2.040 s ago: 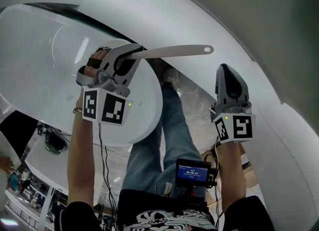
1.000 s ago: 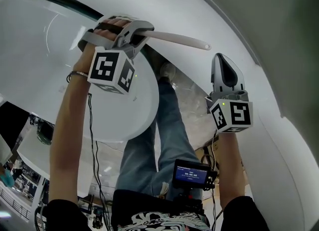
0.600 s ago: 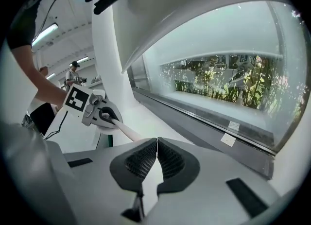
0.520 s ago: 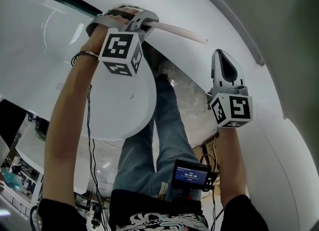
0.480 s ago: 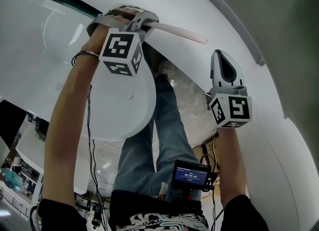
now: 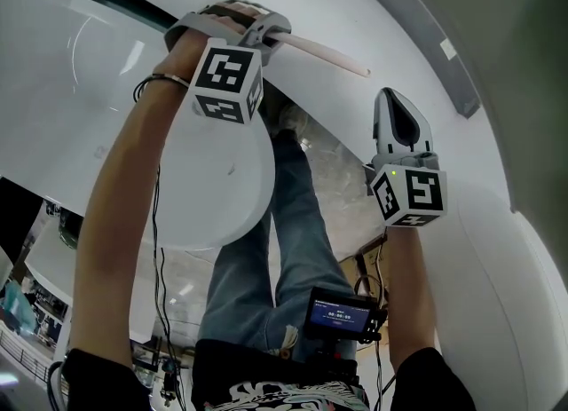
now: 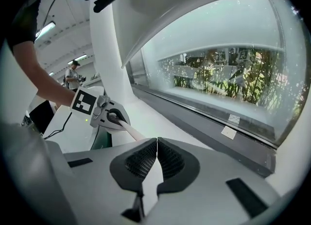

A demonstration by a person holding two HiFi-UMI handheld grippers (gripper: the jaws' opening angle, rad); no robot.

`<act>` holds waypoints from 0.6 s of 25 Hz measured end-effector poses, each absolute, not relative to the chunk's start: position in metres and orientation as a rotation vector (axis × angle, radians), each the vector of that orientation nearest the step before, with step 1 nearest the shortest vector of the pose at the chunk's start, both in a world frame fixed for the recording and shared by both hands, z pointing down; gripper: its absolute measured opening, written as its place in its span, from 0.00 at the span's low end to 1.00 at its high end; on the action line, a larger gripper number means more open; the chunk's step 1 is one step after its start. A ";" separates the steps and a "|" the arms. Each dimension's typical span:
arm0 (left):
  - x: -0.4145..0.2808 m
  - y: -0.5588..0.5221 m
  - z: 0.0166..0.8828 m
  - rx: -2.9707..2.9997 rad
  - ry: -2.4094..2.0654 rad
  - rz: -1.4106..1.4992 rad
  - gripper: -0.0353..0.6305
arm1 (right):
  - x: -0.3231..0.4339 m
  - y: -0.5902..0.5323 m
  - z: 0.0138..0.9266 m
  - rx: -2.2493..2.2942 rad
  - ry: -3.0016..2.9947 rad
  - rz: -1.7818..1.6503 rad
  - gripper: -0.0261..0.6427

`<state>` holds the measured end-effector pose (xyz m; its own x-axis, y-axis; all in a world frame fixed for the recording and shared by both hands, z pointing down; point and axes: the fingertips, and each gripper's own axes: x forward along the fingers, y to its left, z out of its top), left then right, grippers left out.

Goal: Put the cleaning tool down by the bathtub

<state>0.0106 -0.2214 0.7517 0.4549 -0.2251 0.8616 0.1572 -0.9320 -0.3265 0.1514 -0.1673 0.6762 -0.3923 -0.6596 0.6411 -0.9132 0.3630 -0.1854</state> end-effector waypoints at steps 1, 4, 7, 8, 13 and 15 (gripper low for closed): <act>0.011 -0.222 0.753 -2.353 0.059 -1.473 0.07 | 0.152 -0.168 0.677 1.366 -2.162 0.733 0.08; 0.012 -0.224 0.758 -2.347 0.051 -1.475 0.07 | 0.153 -0.167 0.679 1.367 -2.149 0.741 0.08; 0.017 -0.223 0.762 -2.337 0.031 -1.469 0.07 | 0.153 -0.163 0.682 1.355 -2.135 0.761 0.08; 0.018 -0.222 0.764 -2.336 0.027 -1.470 0.07 | 0.152 -0.161 0.684 1.348 -2.133 0.771 0.08; 0.026 -0.223 0.773 -2.325 0.011 -1.469 0.07 | 0.157 -0.159 0.689 1.346 -2.109 0.730 0.08; 0.028 -0.223 0.775 -2.336 0.014 -1.467 0.07 | 0.160 -0.160 0.688 1.359 -2.082 0.690 0.08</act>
